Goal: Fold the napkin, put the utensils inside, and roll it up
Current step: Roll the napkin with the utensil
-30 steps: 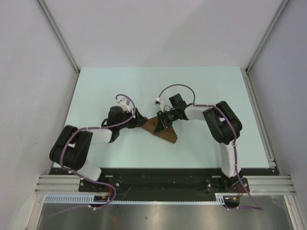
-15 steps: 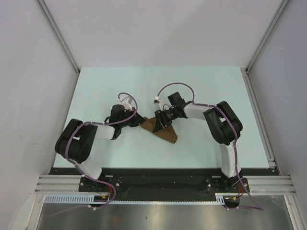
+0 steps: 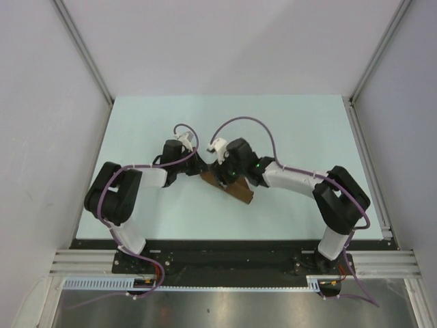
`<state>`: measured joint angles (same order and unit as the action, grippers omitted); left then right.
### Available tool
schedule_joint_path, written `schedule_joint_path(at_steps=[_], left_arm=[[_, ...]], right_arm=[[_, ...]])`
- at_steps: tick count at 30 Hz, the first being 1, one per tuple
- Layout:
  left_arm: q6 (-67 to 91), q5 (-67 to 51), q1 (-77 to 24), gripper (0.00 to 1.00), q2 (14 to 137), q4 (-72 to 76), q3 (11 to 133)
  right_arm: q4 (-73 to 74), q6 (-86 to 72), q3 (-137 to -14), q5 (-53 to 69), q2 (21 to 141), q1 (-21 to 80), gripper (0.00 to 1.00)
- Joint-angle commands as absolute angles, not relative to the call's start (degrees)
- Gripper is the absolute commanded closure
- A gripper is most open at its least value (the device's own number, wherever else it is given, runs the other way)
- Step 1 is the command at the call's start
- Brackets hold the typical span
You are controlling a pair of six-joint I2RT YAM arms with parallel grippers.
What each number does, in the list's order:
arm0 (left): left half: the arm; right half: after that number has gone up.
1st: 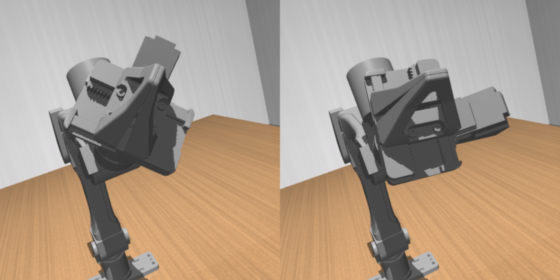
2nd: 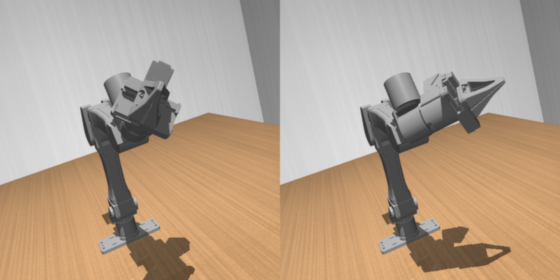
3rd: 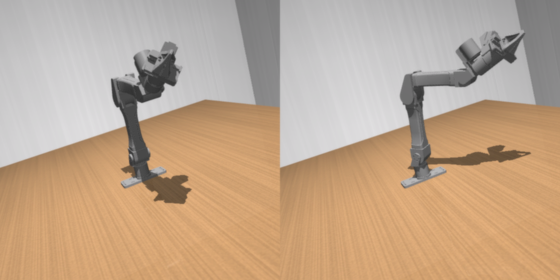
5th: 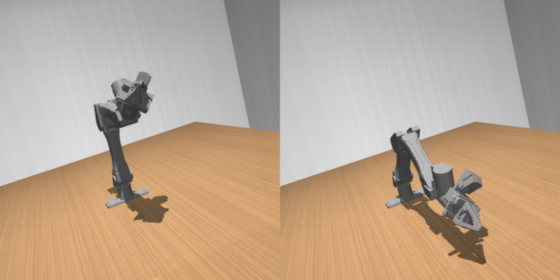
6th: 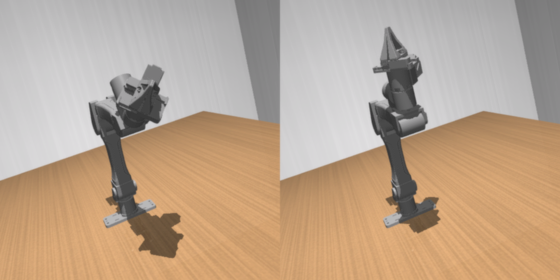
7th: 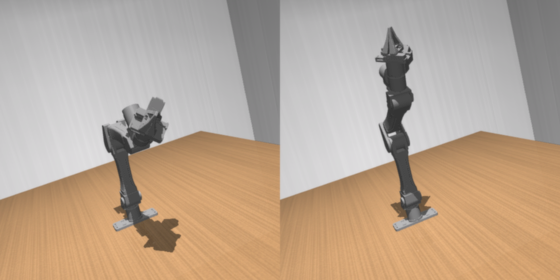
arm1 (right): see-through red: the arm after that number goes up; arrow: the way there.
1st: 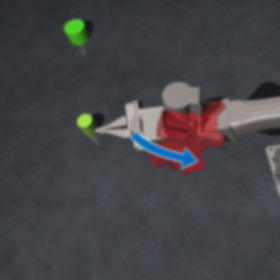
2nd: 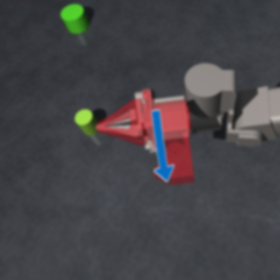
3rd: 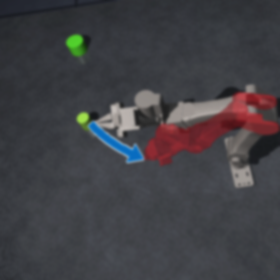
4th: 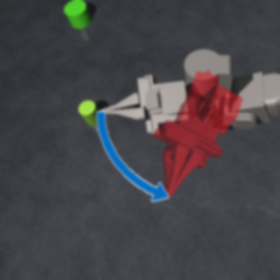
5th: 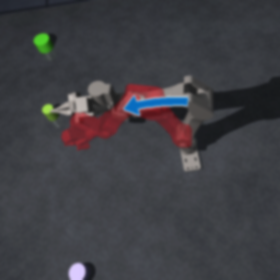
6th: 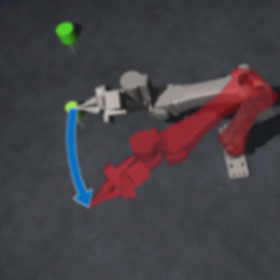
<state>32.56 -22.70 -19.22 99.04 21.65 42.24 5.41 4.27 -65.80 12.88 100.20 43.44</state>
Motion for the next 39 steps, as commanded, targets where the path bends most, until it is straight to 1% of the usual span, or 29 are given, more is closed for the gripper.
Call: schedule_joint_path(at_steps=[1,5,12,15,16,18,19,20,21,23,24,26,27,28,29,30,33,36,39], left_arm=[[31.73,-22.32,-19.42,1.00,100.28,16.97,45.43],[31.55,-22.24,-19.42,1.00,101.51,14.51,47.02],[31.99,-23.73,-19.51,1.00,102.48,14.50,48.08],[32.08,-24.60,-19.42,0.89,102.31,15.11,48.08],[32.17,-24.70,-19.42,0.81,102.13,15.38,48.16],[32.34,-24.87,-19.42,0.75,101.69,15.91,48.25],[32.34,-24.79,-19.51,0.70,101.08,15.65,48.43],[32.43,-24.61,-19.42,0.67,100.81,15.38,48.51],[32.26,-23.83,-19.42,0.61,100.38,15.12,48.95],[31.91,-22.59,-19.25,0.55,99.06,13.45,49.39],[31.73,-21.98,-18.99,0.48,98.53,12.93,49.83],[31.73,-20.48,-18.29,0.41,96.87,11.78,49.92],[31.73,-20.13,-18.02,0.36,96.16,11.52,49.75],[31.64,-19.26,-17.50,0.32,95.54,11.08,49.57],[31.64,-18.81,-17.14,0.30,94.23,10.81,49.40],[31.47,-18.11,-16.96,0.25,93.61,10.55,48.87],[31.29,-15.13,-16.26,0.20,91.24,10.37,47.38],[31.29,-13.80,-16.00,0.18,89.48,11.85,45.53],[31.38,-15.55,-16.00,0.18,89.12,15.10,43.77]], right_arm=[[-1.82,11.68,-60.83,-4.91,98.79,49.65,0.37],[-4.83,14.41,-58.71,-9.30,99.66,53.25,0.36],[-4.39,16.26,-59.15,-11.51,104.15,53.88,0.36],[-4.48,16.35,-59.33,-11.69,105.99,53.70,0.37],[-4.40,16.17,-59.33,-11.78,106.69,53.44,0.37],[-4.31,15.65,-59.59,-11.69,107.31,52.74,0.37],[-4.05,15.47,-59.68,-11.43,107.66,52.39,0.37],[-3.96,14.95,-59.76,-10.64,107.75,52.12,0.38],[-3.69,14.59,-59.85,-10.20,107.84,51.34,0.39],[-3.08,13.63,-60.64,-7.66,108.10,50.19,0.40],[-1.77,13.36,-60.99,-6.34,108.28,49.05,0.41],[-0.62,12.66,-62.22,-1.69,108.98,47.56,0.42],[-0.27,11.96,-62.40,0.59,109.16,46.68,0.44],[1.56,11.26,-62.84,5.40,109.33,44.84,0.44],[2.02,10.82,-63.28,7.80,109.95,43.95,0.45],[3.24,9.68,-64.33,10.17,110.30,42.81,0.45],[5.35,7.48,-66.52,20.35,112.49,38.95,0.46],[6.85,5.72,-68.72,28.61,114.87,35.43,0.46],[9.04,3.26,-72.05,35.04,118.02,32.26,0.47]])
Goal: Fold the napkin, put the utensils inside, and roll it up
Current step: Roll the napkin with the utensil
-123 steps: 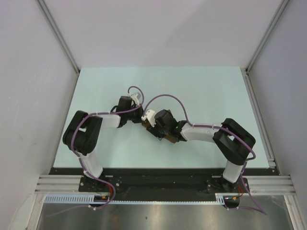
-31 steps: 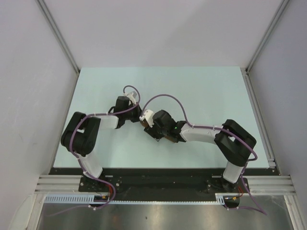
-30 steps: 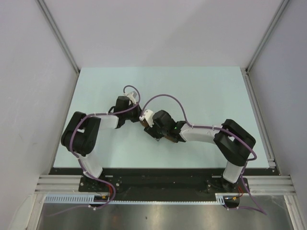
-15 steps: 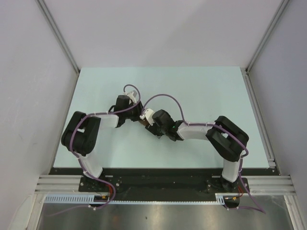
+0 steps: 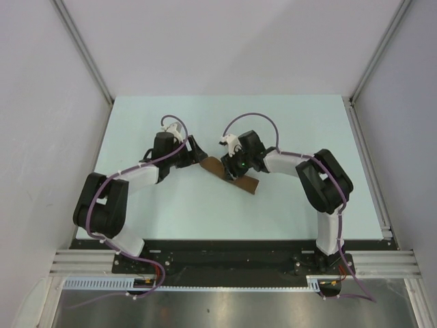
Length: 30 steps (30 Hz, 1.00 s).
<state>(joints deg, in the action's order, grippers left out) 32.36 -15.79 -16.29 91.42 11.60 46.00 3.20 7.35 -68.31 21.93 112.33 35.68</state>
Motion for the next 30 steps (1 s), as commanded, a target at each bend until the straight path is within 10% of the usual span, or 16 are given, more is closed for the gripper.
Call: schedule_joint_path(at_steps=[1,21,30], left_arm=[[31.38,-16.51,-16.08,0.18,89.38,16.07,43.42],[34.37,-23.38,-18.19,0.26,97.03,31.82,41.22],[34.63,-23.82,-19.42,0.63,100.28,31.38,42.10]], right_arm=[[9.75,2.56,-72.77,36.81,119.08,31.65,0.47],[13.54,-1.49,-78.22,58.27,130.43,27.95,0.48],[11.95,-2.90,-77.61,58.54,130.70,27.42,0.47]])
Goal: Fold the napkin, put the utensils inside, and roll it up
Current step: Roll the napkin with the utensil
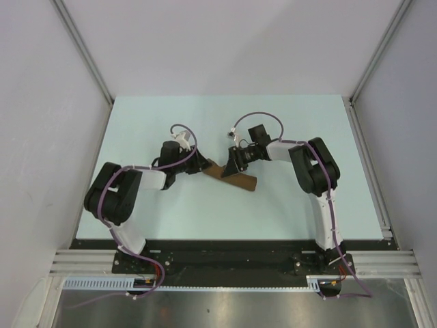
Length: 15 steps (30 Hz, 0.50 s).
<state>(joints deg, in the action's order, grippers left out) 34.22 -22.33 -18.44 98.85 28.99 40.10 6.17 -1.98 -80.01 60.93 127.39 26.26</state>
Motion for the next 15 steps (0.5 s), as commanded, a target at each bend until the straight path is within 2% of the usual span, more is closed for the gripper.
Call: schedule_joint_path(at_steps=[1,4,7,8,9,15], left_arm=[[34.63,-23.82,-19.42,0.74,100.54,30.85,42.36],[34.63,-23.38,-19.42,0.88,101.77,28.84,43.24],[34.63,-23.12,-19.42,0.95,102.74,27.25,44.47],[34.72,-23.29,-19.42,0.96,103.01,26.90,44.73],[34.80,-23.47,-19.42,0.96,103.36,26.55,45.69],[34.72,-22.94,-19.51,0.97,106.26,20.93,49.74]], right_arm=[[11.69,-3.07,-77.43,57.93,130.08,27.16,0.46],[11.95,-3.34,-77.17,55.91,127.27,27.07,0.40],[13.09,-3.69,-77.43,52.49,123.67,26.54,0.36],[13.27,-3.95,-77.34,51.08,122.62,26.37,0.35],[13.53,-4.13,-77.26,49.41,120.43,26.28,0.29],[5.65,-3.70,-69.80,32.29,108.65,28.46,0.26]])
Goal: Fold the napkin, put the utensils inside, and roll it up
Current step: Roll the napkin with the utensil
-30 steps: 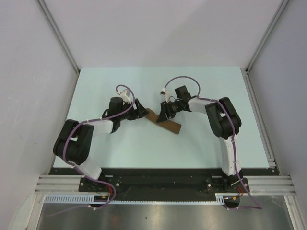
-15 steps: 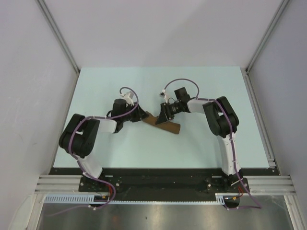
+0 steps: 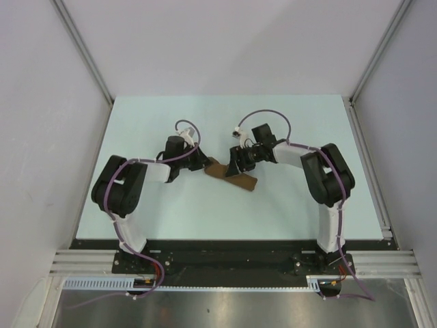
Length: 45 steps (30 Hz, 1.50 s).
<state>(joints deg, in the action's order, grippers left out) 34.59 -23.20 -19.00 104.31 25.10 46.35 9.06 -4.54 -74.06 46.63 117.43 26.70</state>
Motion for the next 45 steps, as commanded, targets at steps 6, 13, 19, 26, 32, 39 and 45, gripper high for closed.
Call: schedule_joint_path(at_steps=[6,13,19,26,32,39,45], left_arm=[[34.54,-22.85,-19.51,0.97,107.93,17.50,52.38],[33.75,-23.38,-19.42,0.96,109.16,15.03,54.40],[33.66,-23.99,-19.42,0.96,109.60,14.50,55.46],[33.31,-25.49,-19.42,0.87,109.16,15.29,55.99],[33.84,-23.22,-18.73,0.41,105.39,15.03,56.69],[33.23,-18.29,-14.42,0.17,98.44,13.54,54.58],[32.78,-16.61,-13.54,0.16,94.22,14.84,49.93]], right_arm=[[-3.15,6.75,-60.66,4.37,99.15,39.69,0.25],[-7.73,16.51,-58.27,-10.54,100.45,48.24,0.25],[-7.82,19.51,-59.41,-14.59,106.08,49.66,0.26],[-5.37,18.28,-61.61,-12.49,109.86,48.00,0.35],[-0.27,14.07,-64.07,-0.55,111.18,42.82,0.58],[8.16,7.74,-67.59,21.34,112.67,35.52,0.64],[10.46,1.16,-69.61,30.75,115.22,32.18,0.64]])
